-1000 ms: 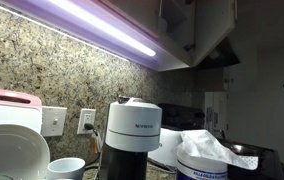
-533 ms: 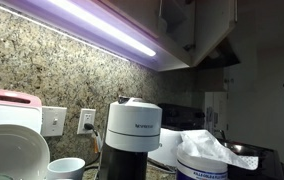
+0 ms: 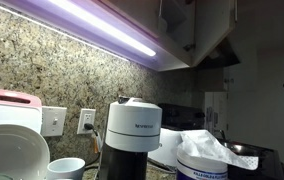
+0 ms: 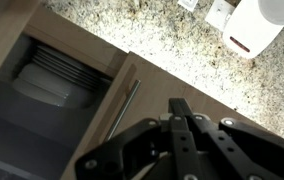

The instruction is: Open the top right door of the cabinet.

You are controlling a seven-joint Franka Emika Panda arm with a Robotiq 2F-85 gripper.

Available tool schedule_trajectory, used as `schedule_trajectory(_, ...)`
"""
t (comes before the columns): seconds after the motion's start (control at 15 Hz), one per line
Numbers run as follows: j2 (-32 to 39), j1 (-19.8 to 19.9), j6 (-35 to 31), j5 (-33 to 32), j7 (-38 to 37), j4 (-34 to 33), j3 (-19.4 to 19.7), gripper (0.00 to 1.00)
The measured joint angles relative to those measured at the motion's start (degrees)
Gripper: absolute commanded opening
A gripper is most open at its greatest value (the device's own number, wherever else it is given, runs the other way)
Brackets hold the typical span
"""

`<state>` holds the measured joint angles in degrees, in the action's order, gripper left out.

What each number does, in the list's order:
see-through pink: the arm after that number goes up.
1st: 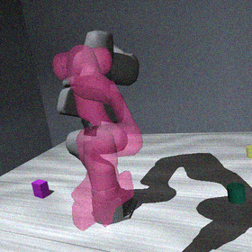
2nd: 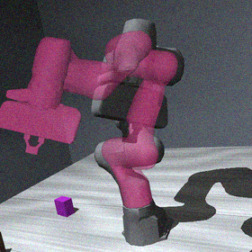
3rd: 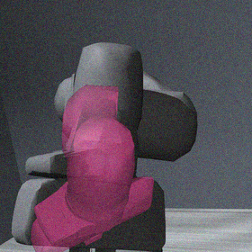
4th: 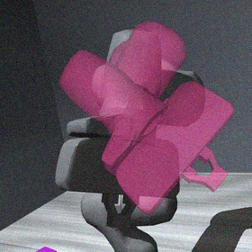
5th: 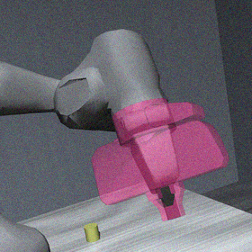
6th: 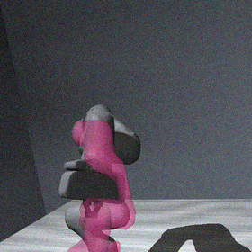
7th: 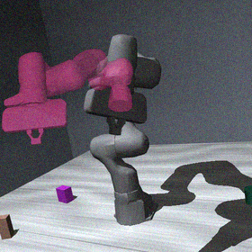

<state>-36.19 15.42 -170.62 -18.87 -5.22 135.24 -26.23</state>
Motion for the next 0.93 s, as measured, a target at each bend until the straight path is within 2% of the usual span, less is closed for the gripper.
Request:
schedule_trajectory(0.07,0.75,0.01,-2.43,-1.42,1.09,-0.06,0.2,0.0)
schedule_trajectory(0.13,1.45,0.02,-4.69,-2.5,2.22,-0.07,0.39,0.26)
schedule_trajectory(0.2,2.04,0.02,-6.56,-3.15,3.35,-0.06,0.55,0.27)
schedule_trajectory(0.27,2.52,0.05,-8.0,-3.55,4.27,-0.05,0.59,0.34)
schedule_trajectory(0.6,1.88,0.88,-8.98,-3.25,4.44,-0.07,0.52,0.72)
schedule_trajectory(0.73,0.09,2.55,-8.98,-2.52,2.53,-0.6,0.22,0.87)
schedule_trajectory(0.8,-0.83,3.58,-8.98,-2.23,1.73,-1.1,-0.08,0.69)
schedule_trajectory(0.93,-2.16,5.61,-8.84,-1.81,-0.04,-2.39,-1.05,0.84)
